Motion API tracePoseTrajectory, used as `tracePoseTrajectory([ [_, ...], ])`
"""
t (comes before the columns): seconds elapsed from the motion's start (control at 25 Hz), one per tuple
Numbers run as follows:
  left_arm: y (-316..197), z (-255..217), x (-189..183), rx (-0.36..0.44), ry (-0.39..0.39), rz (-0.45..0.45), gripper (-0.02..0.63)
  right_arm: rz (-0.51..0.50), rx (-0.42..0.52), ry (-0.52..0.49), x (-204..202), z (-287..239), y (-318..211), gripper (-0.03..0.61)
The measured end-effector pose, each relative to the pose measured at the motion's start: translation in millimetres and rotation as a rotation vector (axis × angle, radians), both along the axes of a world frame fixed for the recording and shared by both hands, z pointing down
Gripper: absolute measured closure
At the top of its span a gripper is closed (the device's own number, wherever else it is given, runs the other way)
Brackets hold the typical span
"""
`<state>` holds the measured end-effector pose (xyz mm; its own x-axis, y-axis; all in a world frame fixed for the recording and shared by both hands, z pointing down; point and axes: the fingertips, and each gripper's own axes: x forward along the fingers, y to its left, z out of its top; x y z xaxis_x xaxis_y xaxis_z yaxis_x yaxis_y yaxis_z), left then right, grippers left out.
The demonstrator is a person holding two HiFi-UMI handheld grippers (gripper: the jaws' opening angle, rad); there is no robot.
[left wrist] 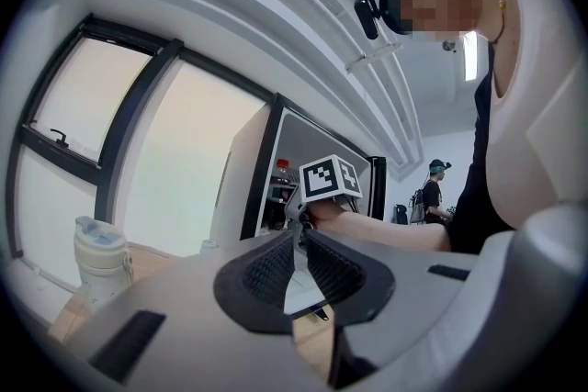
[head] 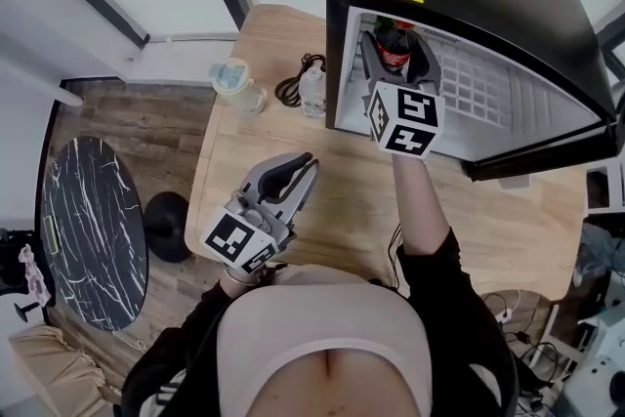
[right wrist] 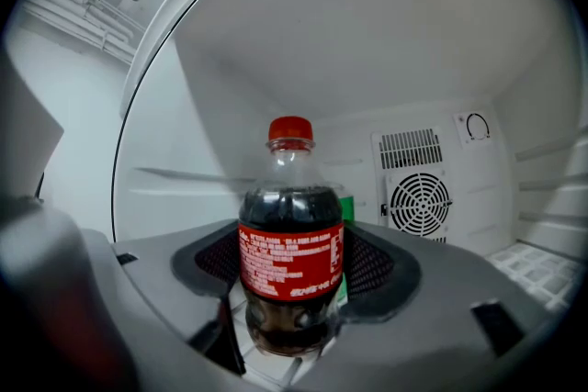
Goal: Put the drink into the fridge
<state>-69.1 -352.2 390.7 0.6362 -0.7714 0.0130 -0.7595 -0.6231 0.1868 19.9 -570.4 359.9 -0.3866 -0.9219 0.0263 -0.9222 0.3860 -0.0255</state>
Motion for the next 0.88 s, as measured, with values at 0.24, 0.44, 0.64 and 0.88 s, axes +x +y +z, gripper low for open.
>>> tracePoseTrajectory([
  [0.24,2,0,1,0.000,-0.001,0.004,0.565,0.016,0.009,0.024,-3,1,0,0.253],
  [0.44,2,0,1,0.000,0.000,0.001,0.565,0.023,0.026,0.057,-3,0,0,0.253],
  [0.64,3,0,3,-0.001,0.001,0.006,0.565,0.020,0.044,0.068,-3,-1,3,0.253],
  [0.88,4,0,5,-0.002,-0.004,0.007,0.565,-0.009,0.055,0.020,-2,-4,11,0.247],
])
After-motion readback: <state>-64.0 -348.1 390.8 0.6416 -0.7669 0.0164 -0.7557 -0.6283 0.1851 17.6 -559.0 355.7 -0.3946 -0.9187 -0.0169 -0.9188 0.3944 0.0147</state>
